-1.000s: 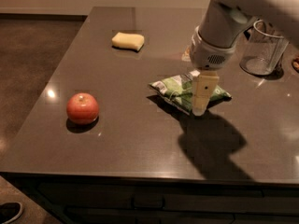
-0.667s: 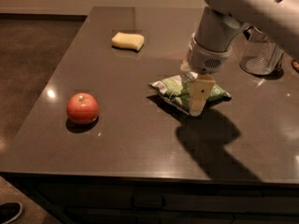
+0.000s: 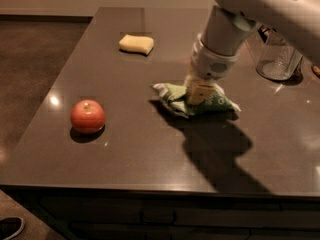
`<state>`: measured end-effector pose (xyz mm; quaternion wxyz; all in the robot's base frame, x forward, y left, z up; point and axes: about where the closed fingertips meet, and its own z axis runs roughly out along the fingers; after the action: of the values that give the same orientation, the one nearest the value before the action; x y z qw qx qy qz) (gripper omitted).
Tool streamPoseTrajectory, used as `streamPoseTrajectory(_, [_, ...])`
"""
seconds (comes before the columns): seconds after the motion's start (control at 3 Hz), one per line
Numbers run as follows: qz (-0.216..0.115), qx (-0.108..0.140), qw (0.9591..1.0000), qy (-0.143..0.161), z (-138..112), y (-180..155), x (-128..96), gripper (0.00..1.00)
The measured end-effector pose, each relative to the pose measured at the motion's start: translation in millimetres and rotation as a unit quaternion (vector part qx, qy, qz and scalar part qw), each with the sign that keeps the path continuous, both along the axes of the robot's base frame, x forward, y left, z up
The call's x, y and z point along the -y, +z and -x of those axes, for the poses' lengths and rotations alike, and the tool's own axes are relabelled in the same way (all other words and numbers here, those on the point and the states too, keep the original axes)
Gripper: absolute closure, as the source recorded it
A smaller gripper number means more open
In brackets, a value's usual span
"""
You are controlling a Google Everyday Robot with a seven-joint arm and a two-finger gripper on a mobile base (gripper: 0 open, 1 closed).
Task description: Move green jalapeno chip bag near apple
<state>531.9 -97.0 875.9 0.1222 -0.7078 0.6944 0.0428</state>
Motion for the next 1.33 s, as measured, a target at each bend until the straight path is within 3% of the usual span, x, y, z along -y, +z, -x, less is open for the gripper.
streamPoseTrajectory(0.33, [-0.02, 0.011, 0.9996, 0.018, 11.9, 15.8, -30.4, 0.92])
streamPoseTrajectory(0.67, [-0.035, 0.021, 0.9984, 0.039, 20.0, 28.9, -71.1, 1.0])
streamPoseTrajectory(1.0, [-0.036, 0.02, 0.9977, 0.054, 21.1, 28.7, -99.5, 1.0])
streamPoseTrajectory(1.33, [-0.027, 0.012, 0.9982, 0.052, 20.9, 17.8, -115.9, 0.82])
